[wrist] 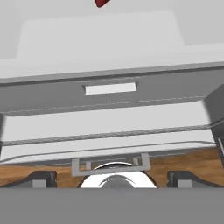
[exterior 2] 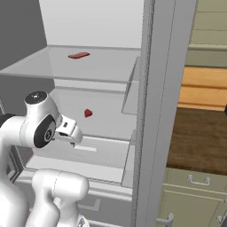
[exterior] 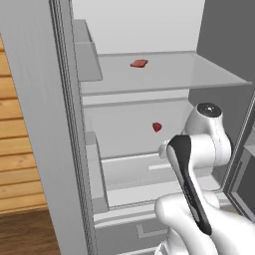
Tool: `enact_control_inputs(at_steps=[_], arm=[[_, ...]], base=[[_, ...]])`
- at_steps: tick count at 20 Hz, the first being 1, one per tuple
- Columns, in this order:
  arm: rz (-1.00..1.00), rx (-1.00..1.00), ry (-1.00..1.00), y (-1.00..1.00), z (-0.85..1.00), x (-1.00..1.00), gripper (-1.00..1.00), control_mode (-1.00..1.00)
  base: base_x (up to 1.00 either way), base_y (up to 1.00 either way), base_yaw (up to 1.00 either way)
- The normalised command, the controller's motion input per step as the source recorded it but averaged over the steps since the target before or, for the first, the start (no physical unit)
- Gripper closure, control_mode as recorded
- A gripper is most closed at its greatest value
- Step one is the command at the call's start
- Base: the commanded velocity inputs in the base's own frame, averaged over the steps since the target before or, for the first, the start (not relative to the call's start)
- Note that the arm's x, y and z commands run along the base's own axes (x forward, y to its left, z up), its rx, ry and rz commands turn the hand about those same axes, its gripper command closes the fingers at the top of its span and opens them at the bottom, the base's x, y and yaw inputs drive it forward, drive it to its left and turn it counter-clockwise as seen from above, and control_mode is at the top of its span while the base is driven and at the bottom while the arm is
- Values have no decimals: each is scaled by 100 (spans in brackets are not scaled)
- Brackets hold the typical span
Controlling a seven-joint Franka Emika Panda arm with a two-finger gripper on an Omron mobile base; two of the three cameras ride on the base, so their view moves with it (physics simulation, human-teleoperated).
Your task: Take the strawberry from the fridge and place it on top of the pancake, located on the dining counter.
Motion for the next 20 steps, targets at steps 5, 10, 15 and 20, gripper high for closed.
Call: enact_control_inputs(at_steps=[5, 10, 15, 20], arm=[[-3, 0, -15, 0, 0, 88, -100, -100], [-26, 0, -16, 2, 0, 73, -100, -100], [-8, 8, -1, 0, 8, 57, -100, -100], [0, 6, 1, 0, 0, 64, -100, -100]], base=[[0, 0, 0], [0, 0, 0], [0, 0, 0], [0, 0, 0]])
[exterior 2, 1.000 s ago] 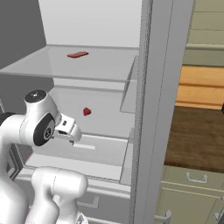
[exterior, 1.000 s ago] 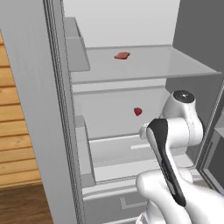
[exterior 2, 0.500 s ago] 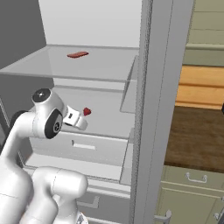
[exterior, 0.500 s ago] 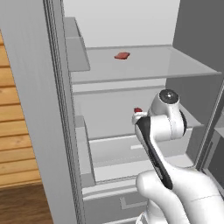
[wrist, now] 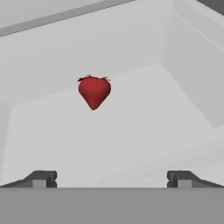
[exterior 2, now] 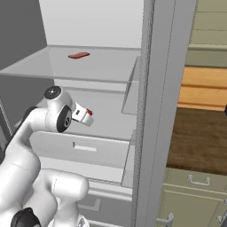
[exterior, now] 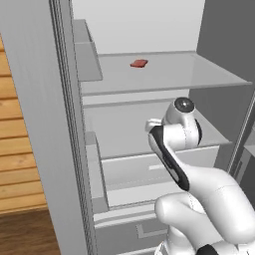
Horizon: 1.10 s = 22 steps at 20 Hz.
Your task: Take the strawberry from the fridge and place it on top of the pancake, located on the dining counter.
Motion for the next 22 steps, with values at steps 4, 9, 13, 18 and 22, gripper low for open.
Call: enact_control_inputs(at_steps=[4, 9, 13, 18, 22], arm=[[0, 0, 4, 0, -4, 66, -100, -100], [0, 1, 5, 0, 0, 60, -100, -100], [0, 0, 8, 0, -9, 42, -100, -100], [0, 0, 12, -2, -26, 43, -100, -100], [0, 0, 1, -3, -13, 42, -100, -100]], base=[[0, 0, 0], [0, 0, 0], [0, 0, 0], [0, 0, 0], [0, 0, 0]])
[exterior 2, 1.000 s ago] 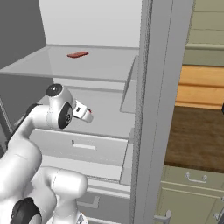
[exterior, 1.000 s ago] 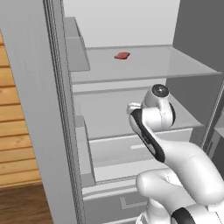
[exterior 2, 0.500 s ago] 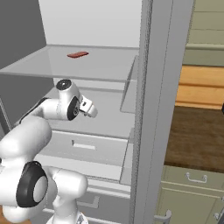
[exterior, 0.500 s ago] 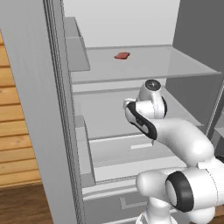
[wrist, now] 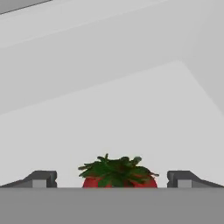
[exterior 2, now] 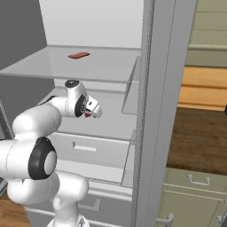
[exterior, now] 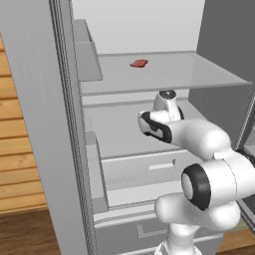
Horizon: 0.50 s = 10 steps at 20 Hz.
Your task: Take the strawberry from the fridge and place it on top of the pancake, located on the dining counter.
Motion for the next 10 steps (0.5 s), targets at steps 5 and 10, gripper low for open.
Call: enact_control_inputs(at_steps=[5, 10], arm=[[0, 0, 0, 0, -10, 32, -100, -100], [0, 0, 3, 0, -31, 25, -100, -100]], base=[[0, 0, 0], [0, 0, 0]])
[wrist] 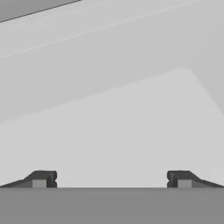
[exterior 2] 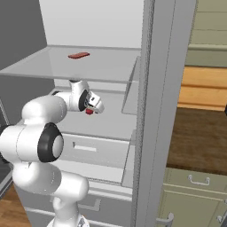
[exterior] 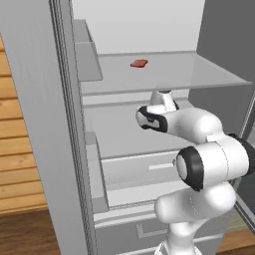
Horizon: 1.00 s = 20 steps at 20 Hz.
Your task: Take the strawberry from the fridge and place it on top of the pancake, located on the dining counter.
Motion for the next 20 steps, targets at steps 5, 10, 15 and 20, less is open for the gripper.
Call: enact_control_inputs(at_steps=[5, 10, 15, 20], arm=[[0, 0, 5, -2, -45, 26, -100, -100], [0, 0, 4, -10, -57, -13, -100, -100], [0, 0, 0, 0, -64, -39, -100, -100], [0, 0, -1, 0, -41, -30, -100, -100]], base=[[0, 0, 0], [0, 0, 0], [0, 0, 0], [0, 0, 0]])
